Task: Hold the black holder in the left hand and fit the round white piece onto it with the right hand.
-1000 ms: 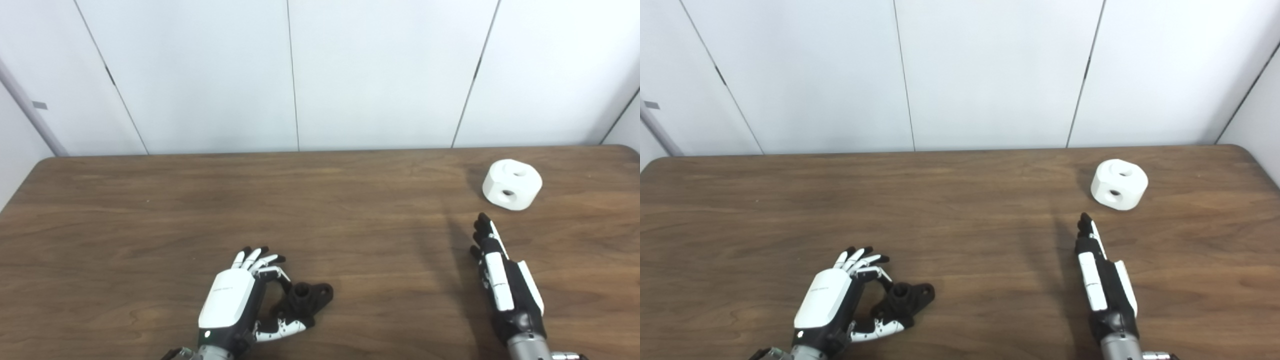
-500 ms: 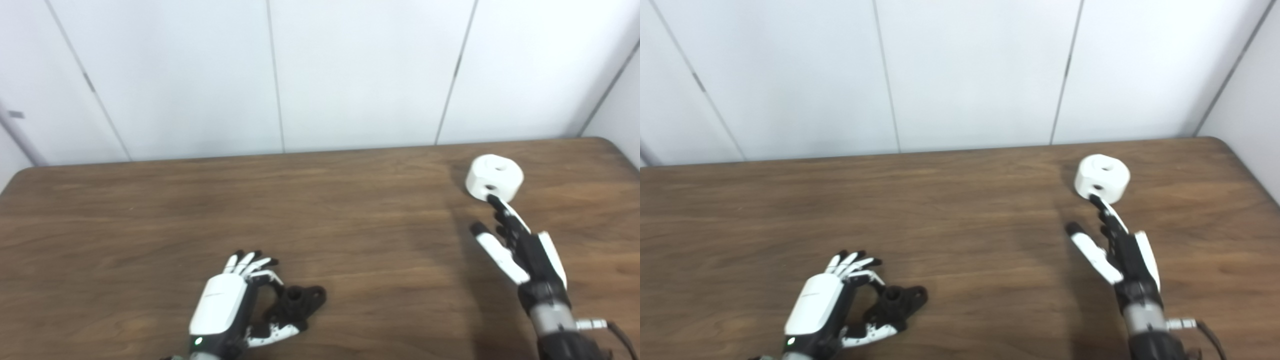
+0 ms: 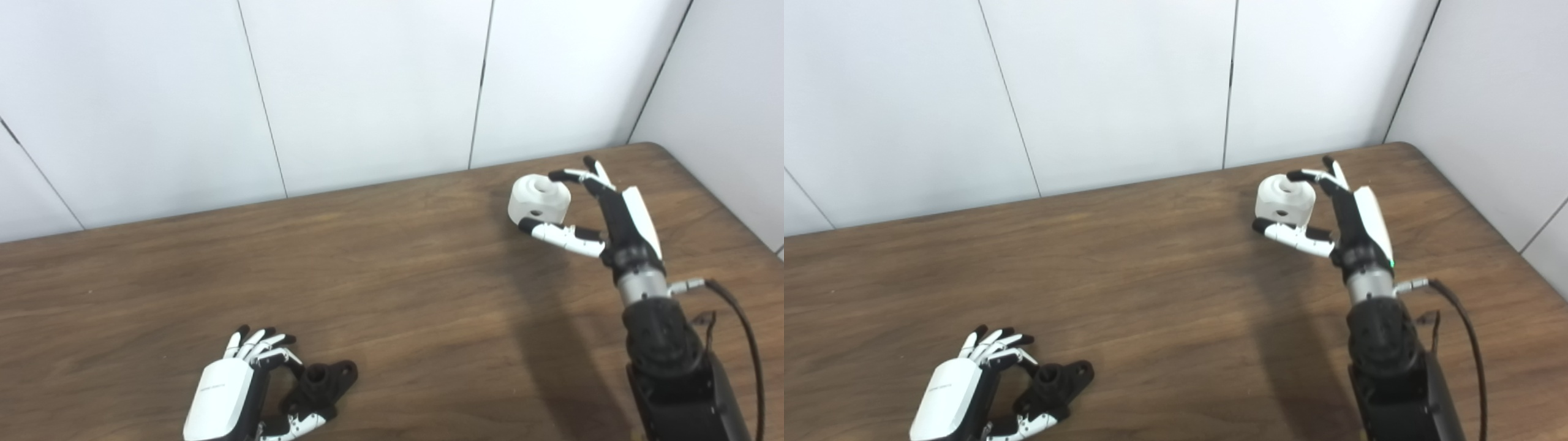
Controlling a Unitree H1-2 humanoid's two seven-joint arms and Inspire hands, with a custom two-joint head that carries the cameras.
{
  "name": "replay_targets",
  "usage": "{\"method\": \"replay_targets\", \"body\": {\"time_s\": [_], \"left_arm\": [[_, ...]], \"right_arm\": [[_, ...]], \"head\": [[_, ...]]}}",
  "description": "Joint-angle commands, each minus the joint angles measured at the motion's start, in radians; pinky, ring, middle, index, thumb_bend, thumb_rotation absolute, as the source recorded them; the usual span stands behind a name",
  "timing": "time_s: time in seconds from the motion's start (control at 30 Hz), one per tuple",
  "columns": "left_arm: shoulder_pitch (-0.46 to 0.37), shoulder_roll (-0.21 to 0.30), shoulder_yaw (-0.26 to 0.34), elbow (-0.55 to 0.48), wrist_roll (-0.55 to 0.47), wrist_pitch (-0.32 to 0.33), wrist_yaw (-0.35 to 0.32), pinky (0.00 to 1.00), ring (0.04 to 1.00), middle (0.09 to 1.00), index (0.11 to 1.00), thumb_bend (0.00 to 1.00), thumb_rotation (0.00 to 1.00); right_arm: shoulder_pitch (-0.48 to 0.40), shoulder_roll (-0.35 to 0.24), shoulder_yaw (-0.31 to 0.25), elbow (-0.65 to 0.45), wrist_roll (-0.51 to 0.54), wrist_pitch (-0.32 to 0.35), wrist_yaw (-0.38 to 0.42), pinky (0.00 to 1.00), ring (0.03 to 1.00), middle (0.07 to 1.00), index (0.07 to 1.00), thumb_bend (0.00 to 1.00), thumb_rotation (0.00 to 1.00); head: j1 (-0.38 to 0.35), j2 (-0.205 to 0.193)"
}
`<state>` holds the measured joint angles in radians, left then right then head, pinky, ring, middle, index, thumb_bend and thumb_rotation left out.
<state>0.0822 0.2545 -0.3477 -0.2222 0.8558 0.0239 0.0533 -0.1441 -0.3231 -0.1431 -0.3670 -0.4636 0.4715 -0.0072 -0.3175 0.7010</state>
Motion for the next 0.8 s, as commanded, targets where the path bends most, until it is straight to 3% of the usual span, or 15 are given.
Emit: {"method": "replay_targets", "body": {"time_s": [0.0,0.37,0.57,0.77], "left_arm": [[0.008,0.019,0.005,-0.006,0.008,-0.011,-0.020,1.00,0.896,0.800,0.485,0.52,0.05],[0.015,0.019,0.018,-0.029,0.012,-0.017,-0.040,1.00,0.885,0.790,0.485,0.52,0.05],[0.014,0.012,0.025,-0.035,0.008,-0.009,-0.052,1.00,0.889,0.793,0.485,0.52,0.05],[0.015,0.008,0.029,-0.041,0.012,-0.004,-0.056,1.00,0.890,0.793,0.485,0.52,0.05]], "right_arm": [[-0.049,-0.031,-0.003,-0.001,-0.032,-0.003,0.009,0.98,0.997,0.997,0.732,0.80,0.39],[-0.201,-0.137,0.016,0.199,-0.170,-0.002,0.153,1.00,1.000,1.000,0.756,0.89,0.28],[-0.266,-0.187,0.059,0.315,-0.245,-0.002,0.222,1.00,1.000,1.000,0.782,0.95,0.28],[-0.321,-0.209,0.109,0.408,-0.293,-0.002,0.269,1.00,1.000,1.000,0.808,0.93,0.27]], "head": [[-0.010,0.000],[-0.033,0.004],[-0.034,0.004],[-0.036,0.006]]}}
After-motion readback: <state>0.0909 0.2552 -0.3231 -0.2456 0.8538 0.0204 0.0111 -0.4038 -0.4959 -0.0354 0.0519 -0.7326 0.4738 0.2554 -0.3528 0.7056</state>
